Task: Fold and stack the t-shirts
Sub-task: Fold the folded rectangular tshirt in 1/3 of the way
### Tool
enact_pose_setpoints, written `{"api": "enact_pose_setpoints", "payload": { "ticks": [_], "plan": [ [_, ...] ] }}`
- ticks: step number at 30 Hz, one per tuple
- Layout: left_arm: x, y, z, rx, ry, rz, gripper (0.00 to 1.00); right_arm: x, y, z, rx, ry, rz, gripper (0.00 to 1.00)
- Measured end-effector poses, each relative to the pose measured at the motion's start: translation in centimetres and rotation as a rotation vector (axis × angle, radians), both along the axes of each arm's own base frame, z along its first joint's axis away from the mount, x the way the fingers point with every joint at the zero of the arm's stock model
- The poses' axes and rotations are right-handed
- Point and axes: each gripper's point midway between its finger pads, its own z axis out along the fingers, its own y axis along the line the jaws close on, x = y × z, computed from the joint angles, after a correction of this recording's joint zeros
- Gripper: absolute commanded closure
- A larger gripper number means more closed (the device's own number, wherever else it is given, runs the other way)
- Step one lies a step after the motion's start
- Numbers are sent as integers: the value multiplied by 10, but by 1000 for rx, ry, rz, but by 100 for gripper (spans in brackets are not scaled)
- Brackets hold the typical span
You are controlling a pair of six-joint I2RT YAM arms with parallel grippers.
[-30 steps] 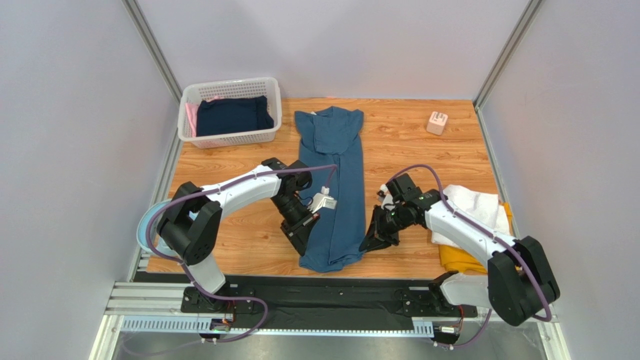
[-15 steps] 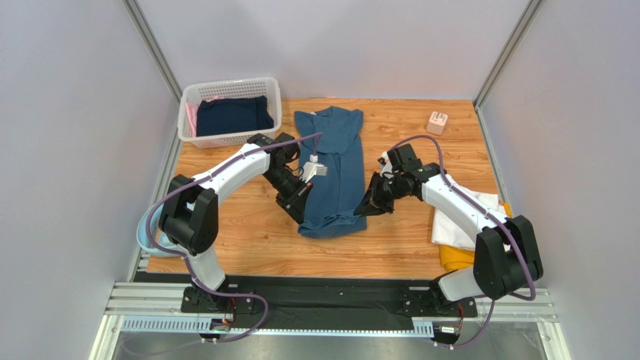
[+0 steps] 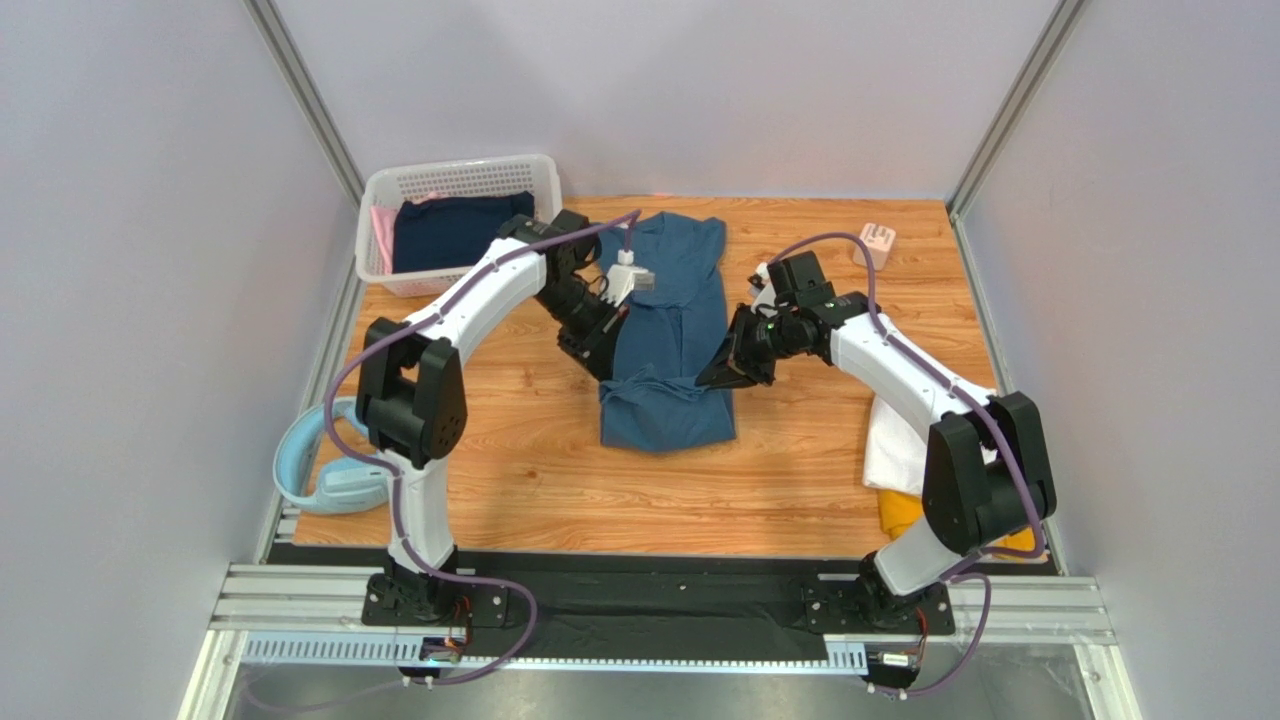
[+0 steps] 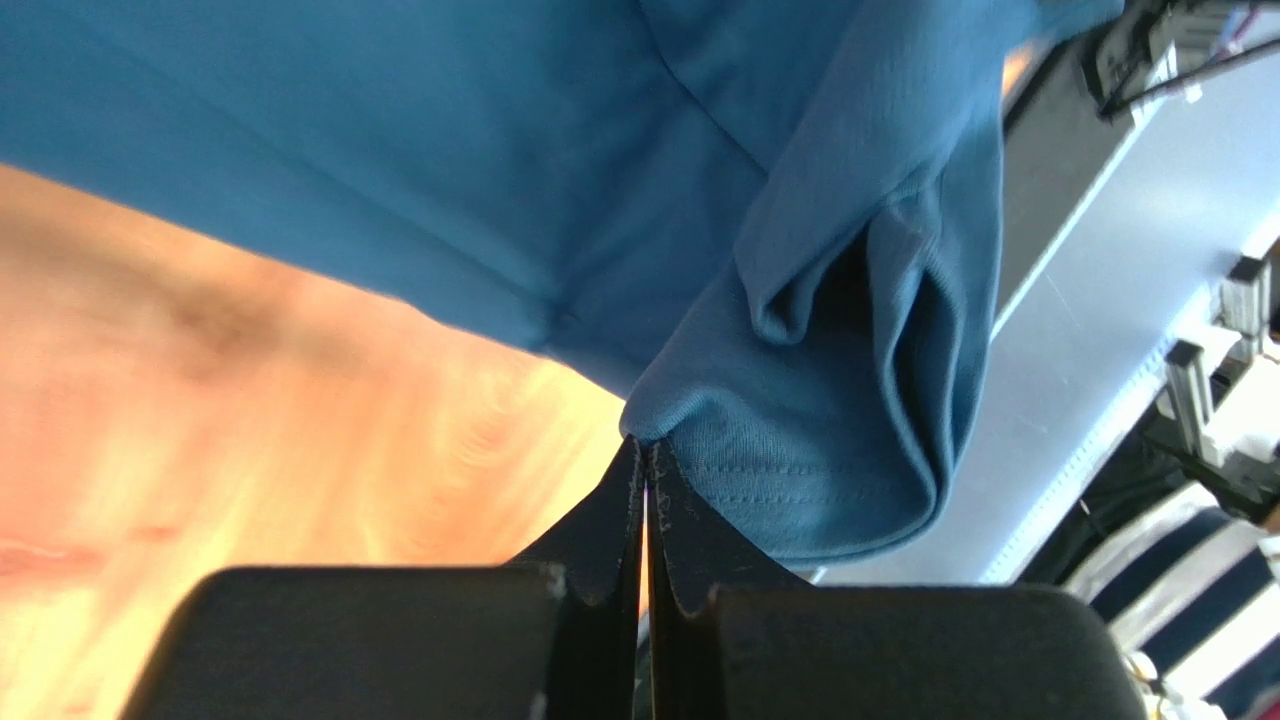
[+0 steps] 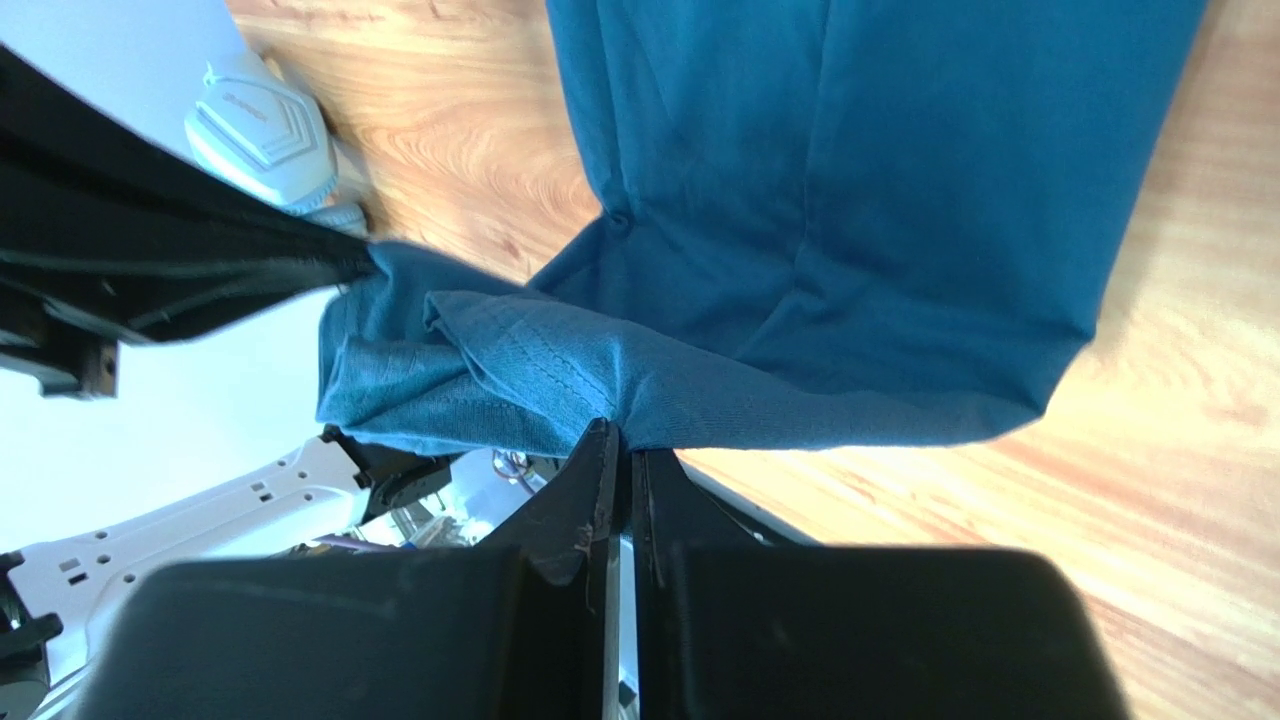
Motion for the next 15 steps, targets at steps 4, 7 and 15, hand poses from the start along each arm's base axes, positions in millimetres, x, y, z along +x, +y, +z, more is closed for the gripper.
{"api": "enact_pose_setpoints", "payload": {
  "ticks": [4, 7, 15],
  "plan": [
    [35, -8, -4, 9, -26, 15, 100, 11, 2, -2, 2, -11, -7, 100],
    [52, -9, -15, 32, -18, 25, 100, 18, 1, -4, 0, -12, -18, 100],
    [65, 6, -41, 108, 13, 49, 100, 56, -4, -26, -15, 5, -65, 100]
  ]
}}
